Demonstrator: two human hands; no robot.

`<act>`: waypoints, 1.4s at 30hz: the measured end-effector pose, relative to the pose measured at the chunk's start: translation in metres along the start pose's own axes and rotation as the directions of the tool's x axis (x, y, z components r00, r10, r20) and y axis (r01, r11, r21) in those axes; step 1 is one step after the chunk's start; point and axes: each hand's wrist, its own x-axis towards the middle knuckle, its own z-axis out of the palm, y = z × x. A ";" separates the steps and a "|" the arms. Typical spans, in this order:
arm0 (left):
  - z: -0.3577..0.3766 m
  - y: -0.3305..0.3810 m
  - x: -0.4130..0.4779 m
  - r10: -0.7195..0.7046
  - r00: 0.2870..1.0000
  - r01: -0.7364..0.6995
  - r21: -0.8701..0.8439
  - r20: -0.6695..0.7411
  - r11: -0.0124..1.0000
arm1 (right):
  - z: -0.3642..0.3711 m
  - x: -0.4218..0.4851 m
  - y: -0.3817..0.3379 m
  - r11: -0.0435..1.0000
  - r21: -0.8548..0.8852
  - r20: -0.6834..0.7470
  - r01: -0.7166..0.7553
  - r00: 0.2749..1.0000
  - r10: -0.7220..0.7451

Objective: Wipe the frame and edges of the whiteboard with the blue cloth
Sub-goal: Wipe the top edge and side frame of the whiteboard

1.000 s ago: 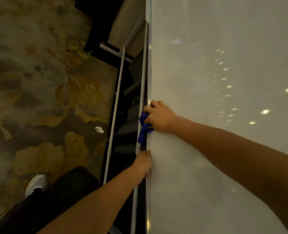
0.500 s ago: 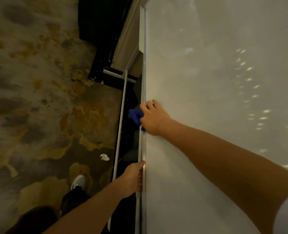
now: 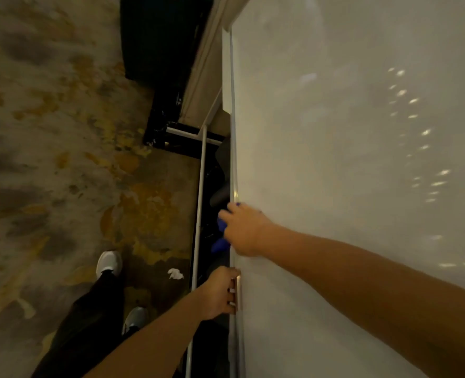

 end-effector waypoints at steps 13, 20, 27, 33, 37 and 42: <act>-0.025 0.120 0.031 -0.119 0.988 0.132 -0.138 0.098 0.982 | -0.042 0.063 0.117 0.999 -0.034 0.104 0.007 0.995 -0.003; -0.018 0.169 0.050 -0.038 0.999 0.040 -0.055 0.028 0.998 | -0.071 0.120 0.203 0.950 -0.094 0.050 -0.298 0.952 0.304; -0.010 0.229 0.072 -0.038 0.999 0.037 0.030 0.007 0.999 | -0.066 0.124 0.245 0.993 -0.073 0.035 -0.091 0.995 0.094; -0.019 0.330 0.106 0.032 0.999 -0.021 -0.326 0.027 0.945 | -0.092 0.161 0.342 0.942 -0.124 -0.045 -0.313 0.950 0.310; -0.053 0.416 0.136 -0.028 0.984 0.096 -0.383 0.178 0.919 | -0.087 0.197 0.355 0.982 -0.113 -0.043 -0.153 0.988 0.149; -0.058 0.460 0.161 -0.060 0.974 0.116 -0.252 0.220 0.961 | -0.097 0.250 0.406 0.949 -0.094 -0.041 -0.300 0.954 0.297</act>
